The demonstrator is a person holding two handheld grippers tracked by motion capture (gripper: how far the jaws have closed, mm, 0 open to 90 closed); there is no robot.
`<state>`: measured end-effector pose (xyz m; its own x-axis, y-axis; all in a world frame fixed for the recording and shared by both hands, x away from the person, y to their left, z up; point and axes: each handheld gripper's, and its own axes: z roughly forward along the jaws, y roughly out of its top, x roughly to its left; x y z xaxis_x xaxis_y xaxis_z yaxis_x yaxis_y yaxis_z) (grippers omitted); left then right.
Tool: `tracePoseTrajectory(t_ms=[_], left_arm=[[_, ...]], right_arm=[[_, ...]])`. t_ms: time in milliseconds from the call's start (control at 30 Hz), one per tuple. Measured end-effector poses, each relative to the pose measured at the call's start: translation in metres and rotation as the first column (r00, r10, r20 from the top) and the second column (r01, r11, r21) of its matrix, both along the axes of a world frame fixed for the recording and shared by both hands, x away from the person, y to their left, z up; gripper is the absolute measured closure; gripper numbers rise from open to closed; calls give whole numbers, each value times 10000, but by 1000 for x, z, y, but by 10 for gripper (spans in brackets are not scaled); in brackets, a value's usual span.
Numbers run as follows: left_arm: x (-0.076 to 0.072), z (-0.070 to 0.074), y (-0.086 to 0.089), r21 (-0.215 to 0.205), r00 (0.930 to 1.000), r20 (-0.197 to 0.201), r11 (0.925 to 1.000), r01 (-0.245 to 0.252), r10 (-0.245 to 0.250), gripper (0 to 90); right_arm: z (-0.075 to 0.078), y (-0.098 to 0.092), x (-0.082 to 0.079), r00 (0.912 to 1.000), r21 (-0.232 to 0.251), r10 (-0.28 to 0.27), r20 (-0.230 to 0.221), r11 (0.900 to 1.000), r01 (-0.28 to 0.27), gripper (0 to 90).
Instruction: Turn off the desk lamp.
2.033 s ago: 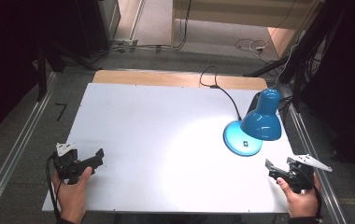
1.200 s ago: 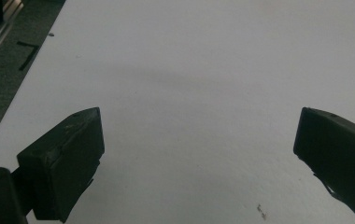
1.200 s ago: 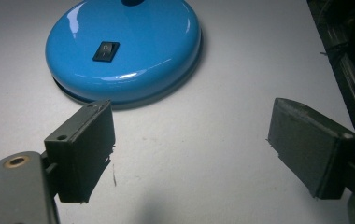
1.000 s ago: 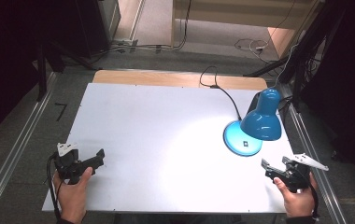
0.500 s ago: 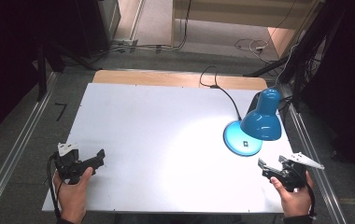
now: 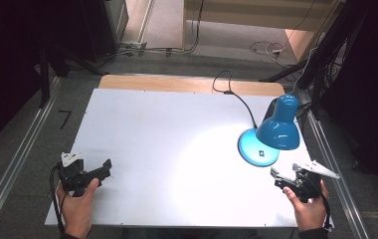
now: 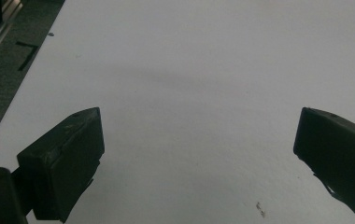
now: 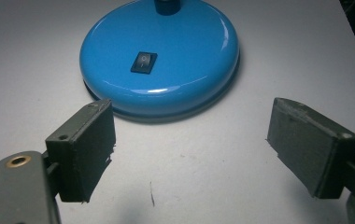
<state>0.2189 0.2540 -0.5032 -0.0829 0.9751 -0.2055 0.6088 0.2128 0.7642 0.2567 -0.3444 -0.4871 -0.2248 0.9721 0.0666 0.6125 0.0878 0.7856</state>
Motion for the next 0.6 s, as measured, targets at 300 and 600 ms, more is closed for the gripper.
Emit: tracePoseTrajectory(t_ms=[300,600], left_arm=[[0,0,0,-9,10000,-5,10000,10,-10,23],[1,0,0,-6,10000,0,10000,17,-17,23]], right_arm=[[-1,1,3,10000,140,-65,33,9999,64,143],[-3,5,6,10000,133,-31,38,9999,31,157]])
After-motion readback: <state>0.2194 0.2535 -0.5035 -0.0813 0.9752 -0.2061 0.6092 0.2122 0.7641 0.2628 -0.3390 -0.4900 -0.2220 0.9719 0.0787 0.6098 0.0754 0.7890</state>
